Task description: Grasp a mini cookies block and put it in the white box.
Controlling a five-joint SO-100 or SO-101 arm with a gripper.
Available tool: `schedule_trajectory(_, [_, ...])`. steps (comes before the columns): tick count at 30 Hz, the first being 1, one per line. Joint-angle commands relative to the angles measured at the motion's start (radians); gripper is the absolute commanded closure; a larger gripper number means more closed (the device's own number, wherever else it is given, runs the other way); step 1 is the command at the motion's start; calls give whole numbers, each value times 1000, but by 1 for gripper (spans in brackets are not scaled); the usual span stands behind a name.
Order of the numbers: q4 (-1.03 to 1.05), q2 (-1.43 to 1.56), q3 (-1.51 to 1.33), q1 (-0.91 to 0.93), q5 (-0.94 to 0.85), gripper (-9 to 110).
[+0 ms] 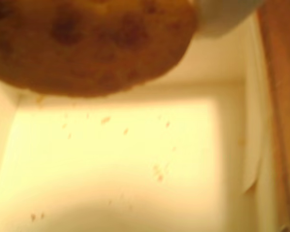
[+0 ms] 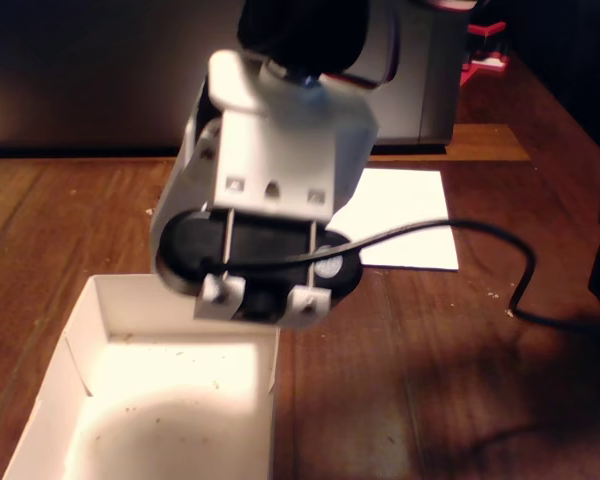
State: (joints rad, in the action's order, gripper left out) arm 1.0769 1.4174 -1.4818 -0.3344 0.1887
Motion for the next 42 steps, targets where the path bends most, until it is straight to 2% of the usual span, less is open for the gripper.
schedule_trajectory(1, [-55,3,21,-18,15,79])
schedule_trajectory(9, [-155,-104,52,5,14,79])
schedule_trajectory(20, [-158,-137,135,74,-14,78])
schedule_trajectory(26, [-155,-138,146,86,-23,69])
schedule_trajectory(30, [-138,-127,146,77,-25,54])
schedule_trajectory(35, [-121,-124,146,71,-20,53])
schedule_trajectory(40, [-106,-114,144,74,-21,54])
schedule_trajectory(41, [-100,-109,144,75,-25,61])
schedule_trajectory(42, [-94,-103,144,75,-26,80])
